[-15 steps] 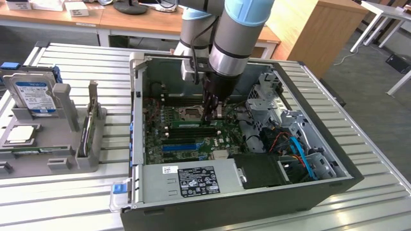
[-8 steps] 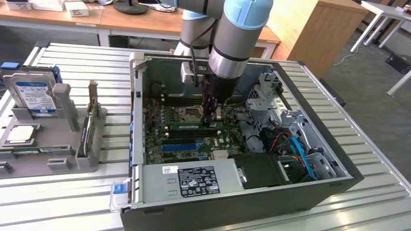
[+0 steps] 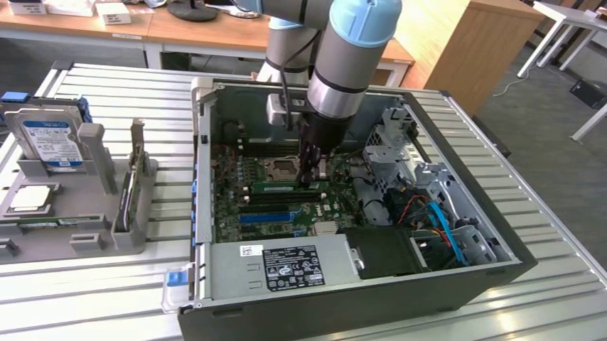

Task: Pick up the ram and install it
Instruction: 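Insert the ram into the slot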

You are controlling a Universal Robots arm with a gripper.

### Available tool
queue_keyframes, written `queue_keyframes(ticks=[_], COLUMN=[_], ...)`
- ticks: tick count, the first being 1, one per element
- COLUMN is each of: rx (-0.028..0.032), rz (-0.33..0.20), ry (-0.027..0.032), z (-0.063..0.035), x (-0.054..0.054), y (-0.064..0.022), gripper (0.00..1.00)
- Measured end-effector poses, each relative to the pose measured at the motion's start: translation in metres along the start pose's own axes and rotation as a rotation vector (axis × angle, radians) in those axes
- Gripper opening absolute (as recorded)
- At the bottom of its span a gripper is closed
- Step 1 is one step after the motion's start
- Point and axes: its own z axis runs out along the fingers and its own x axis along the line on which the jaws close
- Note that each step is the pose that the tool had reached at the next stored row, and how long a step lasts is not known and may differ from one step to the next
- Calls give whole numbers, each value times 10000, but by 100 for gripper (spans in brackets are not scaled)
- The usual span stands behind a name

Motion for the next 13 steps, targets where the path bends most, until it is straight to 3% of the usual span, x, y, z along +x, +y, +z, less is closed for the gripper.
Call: queue_keyframes(ticks=[13], rx=[0], rz=[0], ry=[1], z=[29], x=[1], y=[10], gripper=[12])
